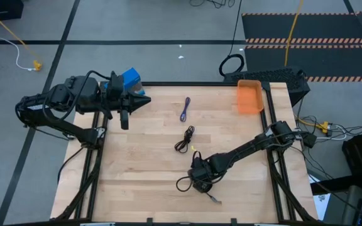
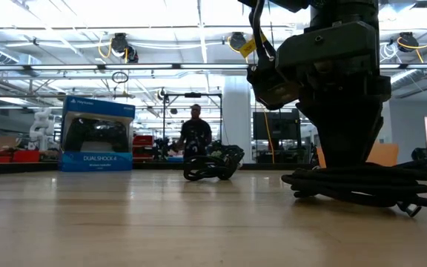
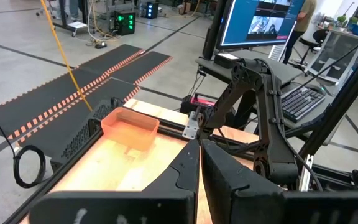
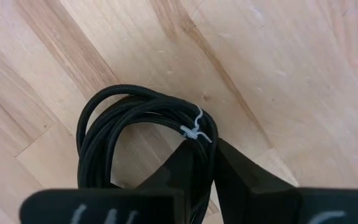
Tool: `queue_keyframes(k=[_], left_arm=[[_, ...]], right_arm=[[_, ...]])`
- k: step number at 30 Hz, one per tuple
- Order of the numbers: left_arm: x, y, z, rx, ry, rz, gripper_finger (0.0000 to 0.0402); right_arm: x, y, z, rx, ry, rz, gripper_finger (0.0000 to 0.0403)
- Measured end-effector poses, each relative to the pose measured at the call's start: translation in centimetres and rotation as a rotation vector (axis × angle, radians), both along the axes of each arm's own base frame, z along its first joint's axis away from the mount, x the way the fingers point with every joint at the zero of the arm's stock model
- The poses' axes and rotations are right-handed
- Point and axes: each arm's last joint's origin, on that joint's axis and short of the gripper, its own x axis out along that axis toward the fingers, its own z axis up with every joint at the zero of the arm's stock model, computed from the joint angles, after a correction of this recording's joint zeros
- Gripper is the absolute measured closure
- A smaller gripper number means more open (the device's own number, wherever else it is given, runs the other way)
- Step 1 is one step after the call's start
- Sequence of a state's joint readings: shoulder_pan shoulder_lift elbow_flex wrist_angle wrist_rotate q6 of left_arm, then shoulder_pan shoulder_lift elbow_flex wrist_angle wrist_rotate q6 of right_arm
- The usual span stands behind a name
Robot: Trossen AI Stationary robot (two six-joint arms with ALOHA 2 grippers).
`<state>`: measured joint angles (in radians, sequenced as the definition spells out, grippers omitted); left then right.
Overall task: Pick and place USB-C Cables
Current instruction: Put the bottom black charger cable into the orange bin
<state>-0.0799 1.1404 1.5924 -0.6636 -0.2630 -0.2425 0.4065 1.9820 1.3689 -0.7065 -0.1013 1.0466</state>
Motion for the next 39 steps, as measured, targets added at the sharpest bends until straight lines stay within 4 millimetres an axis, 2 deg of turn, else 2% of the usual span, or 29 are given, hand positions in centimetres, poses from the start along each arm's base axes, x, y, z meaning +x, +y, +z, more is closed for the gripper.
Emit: queue_keyframes(k=[23,29,39], left_arm=[[0.0,0.0,0.0,-0.03,-0.006,0.007,0.038],[0.0,0.0,0.0,-0.033,-0.006,0.007,0.038],[0.0,0.0,0.0,-0.036,-0.007,0.007,0.038]], right_arm=[[0.0,0.0,0.0,-0.015,-0.006,-0.009,0.0369],[-0.2,-0.1,0.7,0.003,-0.016,-0.015,0.0369],[-1.1,-0.3,3.1,0.09,0.004,-0.013,0.0369]])
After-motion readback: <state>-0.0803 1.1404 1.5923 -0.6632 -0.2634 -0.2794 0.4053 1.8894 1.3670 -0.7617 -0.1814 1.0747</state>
